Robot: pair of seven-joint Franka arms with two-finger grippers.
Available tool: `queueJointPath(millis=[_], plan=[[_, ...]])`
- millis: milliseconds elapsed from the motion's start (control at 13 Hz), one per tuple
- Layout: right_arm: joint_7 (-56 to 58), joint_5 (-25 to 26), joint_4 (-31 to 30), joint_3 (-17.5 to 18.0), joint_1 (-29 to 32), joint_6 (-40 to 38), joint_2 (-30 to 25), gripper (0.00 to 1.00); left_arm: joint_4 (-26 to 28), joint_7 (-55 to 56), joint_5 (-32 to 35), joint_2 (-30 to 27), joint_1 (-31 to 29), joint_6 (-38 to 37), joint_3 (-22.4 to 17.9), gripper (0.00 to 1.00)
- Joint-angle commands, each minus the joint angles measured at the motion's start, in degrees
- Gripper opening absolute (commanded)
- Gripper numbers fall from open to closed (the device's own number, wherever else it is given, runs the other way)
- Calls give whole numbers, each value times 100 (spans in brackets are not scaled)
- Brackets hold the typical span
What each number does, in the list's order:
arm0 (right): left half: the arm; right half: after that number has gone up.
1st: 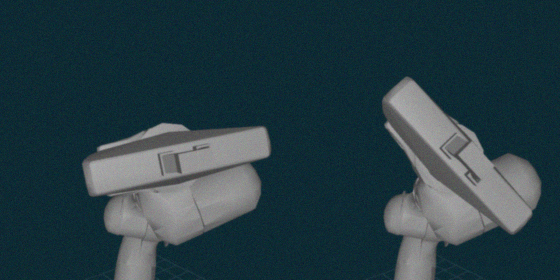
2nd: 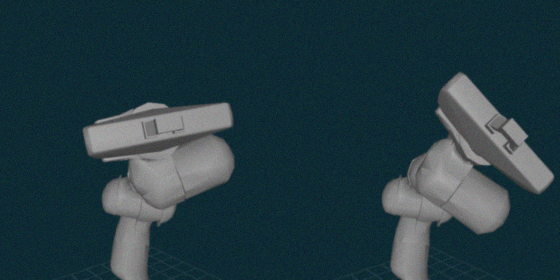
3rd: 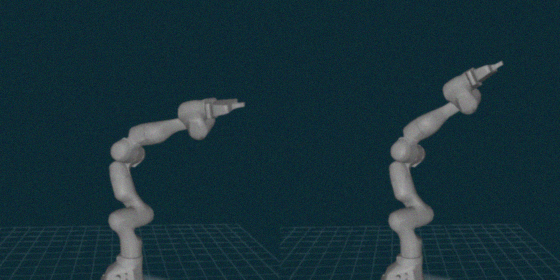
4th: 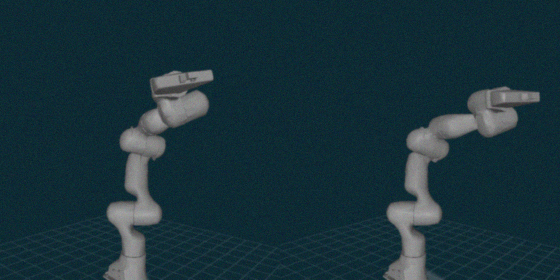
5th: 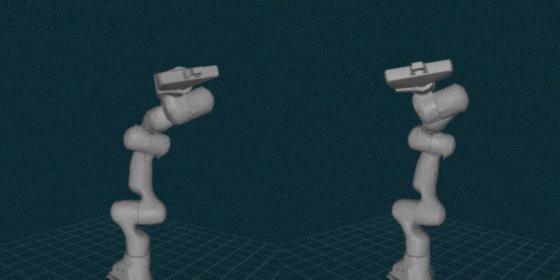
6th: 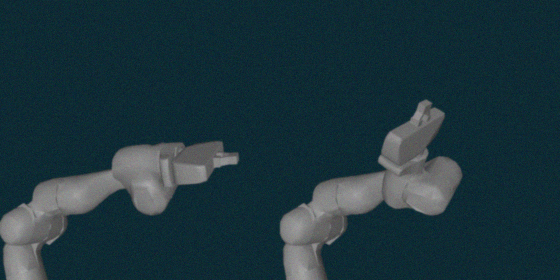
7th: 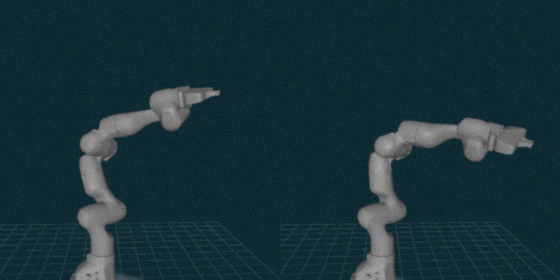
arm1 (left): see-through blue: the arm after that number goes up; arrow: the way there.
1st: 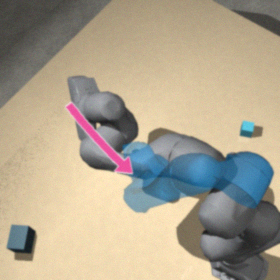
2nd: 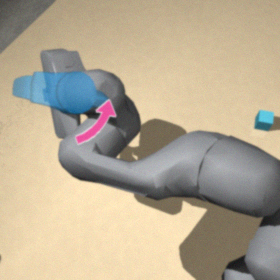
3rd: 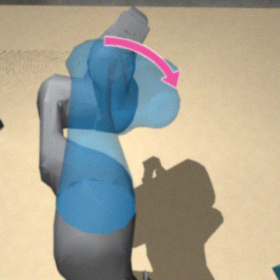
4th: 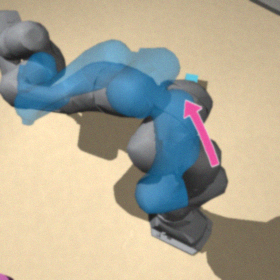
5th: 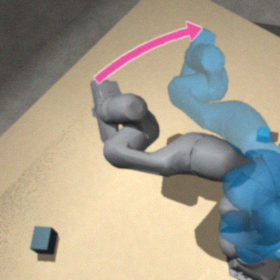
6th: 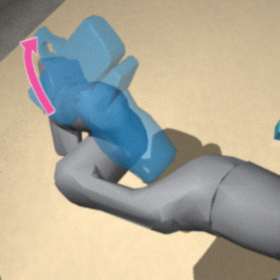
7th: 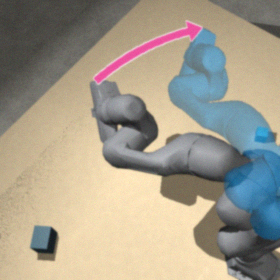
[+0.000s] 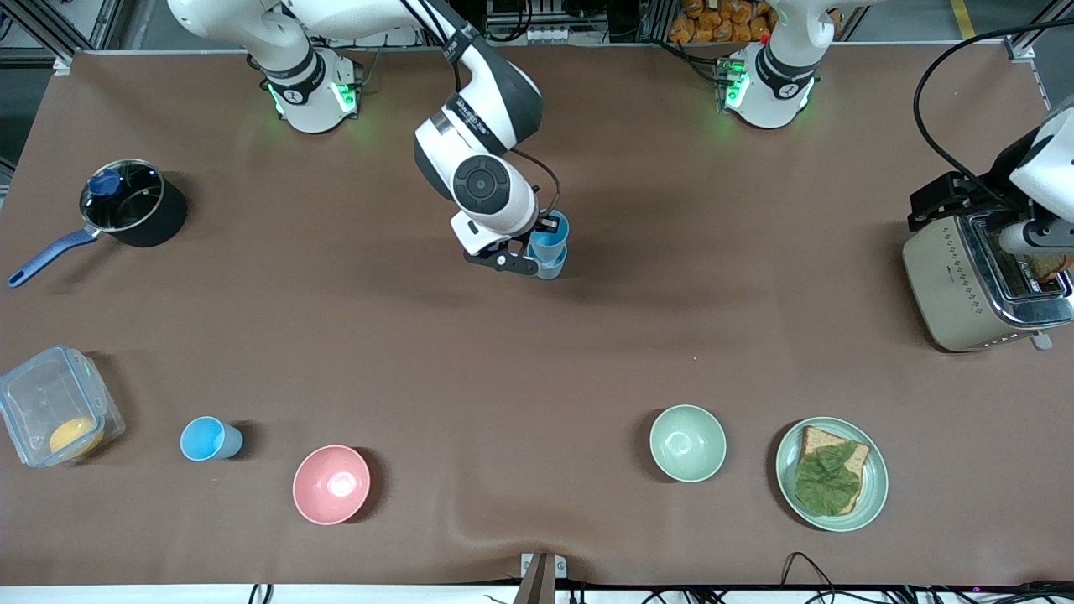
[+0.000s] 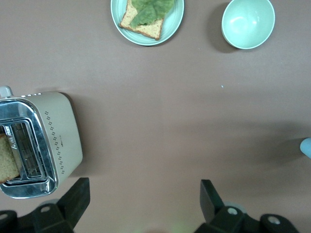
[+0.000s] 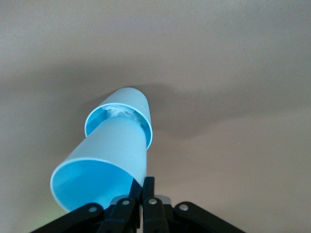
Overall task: Stack blue cups with both arms
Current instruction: 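Open the right gripper and lift it off the stacked cups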
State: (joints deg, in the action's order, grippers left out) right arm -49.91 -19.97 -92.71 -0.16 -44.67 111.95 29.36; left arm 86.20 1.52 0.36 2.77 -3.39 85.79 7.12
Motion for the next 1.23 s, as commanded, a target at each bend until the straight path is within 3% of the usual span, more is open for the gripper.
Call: queueJointPath(millis=[0,154,462,846,1154], plan=[[-125,300,156,-55,27,-32,-35,100,10,-266,-177,-145,22,-185,-105,100],[58,327,245,-107,526,-163,-245,100,2,-266,-72,-145,22,-203,-131,100],[2130,1039,-87,-134,1634,-1499,-1114,100,-7,-196,-54,-251,31,-318,-123,100],[4485,1743,-1634,-134,3275,-1194,-2389,100,-60,-161,-116,-189,93,-309,8,100],[5202,1751,-1900,-134,4193,-1201,-3268,100,-95,-178,-98,-198,66,-309,27,100]])
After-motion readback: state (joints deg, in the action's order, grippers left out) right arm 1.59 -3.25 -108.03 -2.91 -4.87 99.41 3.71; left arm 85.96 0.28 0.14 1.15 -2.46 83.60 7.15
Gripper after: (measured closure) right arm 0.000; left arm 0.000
